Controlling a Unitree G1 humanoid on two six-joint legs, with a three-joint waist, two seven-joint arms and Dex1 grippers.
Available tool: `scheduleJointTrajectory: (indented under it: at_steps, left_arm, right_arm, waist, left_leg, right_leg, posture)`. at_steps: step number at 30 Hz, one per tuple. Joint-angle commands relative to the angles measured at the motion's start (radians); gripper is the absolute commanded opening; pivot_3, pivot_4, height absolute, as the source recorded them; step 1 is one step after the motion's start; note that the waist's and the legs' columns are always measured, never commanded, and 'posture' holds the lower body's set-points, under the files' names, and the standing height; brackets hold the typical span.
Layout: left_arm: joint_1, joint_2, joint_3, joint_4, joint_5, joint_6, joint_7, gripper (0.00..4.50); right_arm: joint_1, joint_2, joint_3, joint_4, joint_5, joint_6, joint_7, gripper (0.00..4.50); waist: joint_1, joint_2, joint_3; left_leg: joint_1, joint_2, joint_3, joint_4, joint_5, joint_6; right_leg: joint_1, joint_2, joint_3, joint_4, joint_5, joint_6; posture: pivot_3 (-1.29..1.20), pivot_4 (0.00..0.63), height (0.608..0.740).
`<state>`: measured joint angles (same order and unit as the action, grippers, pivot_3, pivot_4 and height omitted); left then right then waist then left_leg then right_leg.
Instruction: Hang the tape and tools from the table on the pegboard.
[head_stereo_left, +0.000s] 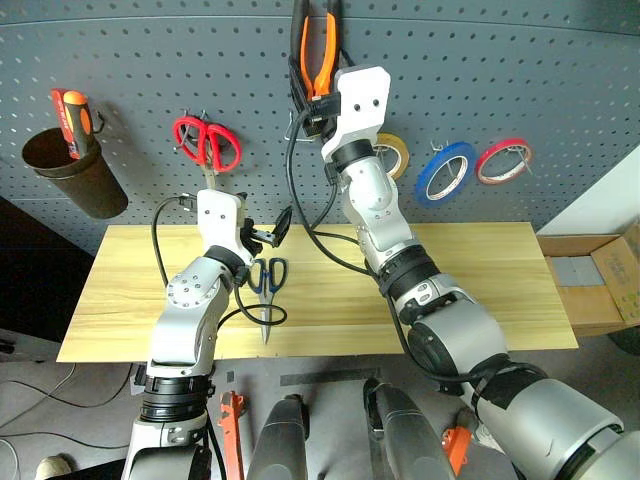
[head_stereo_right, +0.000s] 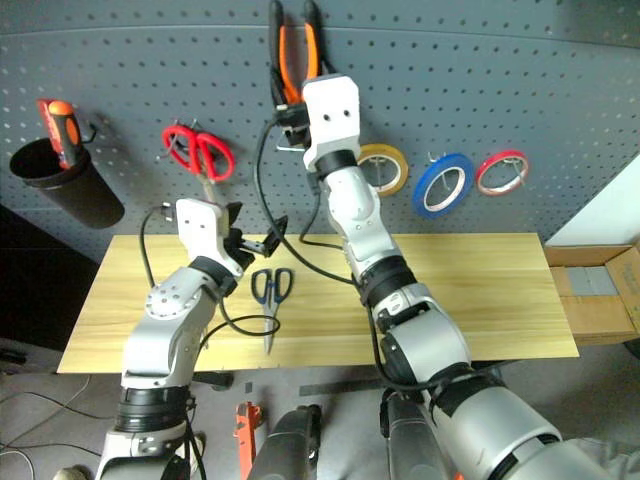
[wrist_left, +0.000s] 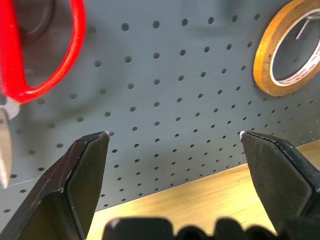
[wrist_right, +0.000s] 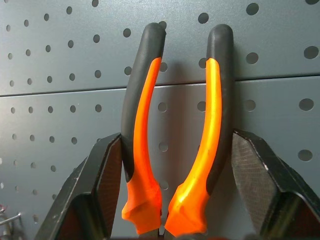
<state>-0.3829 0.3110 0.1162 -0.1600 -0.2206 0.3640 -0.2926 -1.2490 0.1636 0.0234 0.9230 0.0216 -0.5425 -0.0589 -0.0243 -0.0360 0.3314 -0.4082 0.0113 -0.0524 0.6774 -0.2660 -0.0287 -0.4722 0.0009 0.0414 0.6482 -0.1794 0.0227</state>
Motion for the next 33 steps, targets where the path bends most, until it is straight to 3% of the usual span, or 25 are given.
scheduleJointTrajectory:
  at_steps: [1, 12, 21, 33]
  left_arm:
    - [0.009, 0.010, 0.017, -0.062, -0.004, -0.010, 0.003, 4.50]
    - [0.033, 0.032, 0.038, -0.071, -0.010, -0.008, -0.003, 4.50]
    - [0.041, 0.059, 0.061, -0.073, -0.014, -0.003, -0.007, 4.50]
    - [0.043, 0.067, 0.068, -0.076, -0.014, -0.004, 0.000, 4.50]
  right_arm:
    - [-0.070, 0.024, -0.043, -0.010, 0.024, -0.025, -0.032, 2.71]
    - [0.008, 0.075, -0.007, -0.094, 0.049, 0.019, 0.017, 2.71]
    - [0.196, 0.116, 0.116, -0.319, 0.029, 0.125, 0.021, 2.71]
    - [0.182, 0.060, 0.179, -0.330, -0.016, 0.187, 0.005, 2.71]
  waist:
    - [0.001, 0.000, 0.002]
    - [0.000, 0.001, 0.007]
    - [0.001, 0.001, 0.010]
    - [0.000, 0.001, 0.012]
  left_leg:
    - [0.000, 0.000, 0.000, 0.000, 0.000, 0.000]
    - [-0.001, 0.001, 0.000, 0.000, 0.000, 0.000]
    - [-0.001, 0.000, 0.000, -0.009, 0.000, 0.000]
    - [-0.010, 0.000, 0.000, -0.015, 0.000, -0.001]
  right_leg:
    - [0.000, 0.000, 0.000, 0.000, 0.000, 0.000]
    - [0.000, 0.000, 0.000, -0.001, 0.000, 0.001]
    - [-0.003, -0.003, 0.000, -0.003, 0.001, -0.002]
    - [-0.012, -0.007, -0.002, -0.007, 0.001, -0.002]
  posture:
    - [0.11, 0.361, 0.740]
    - [0.10, 0.361, 0.740]
    - [0.10, 0.362, 0.740]
    - [0.10, 0.358, 0.740]
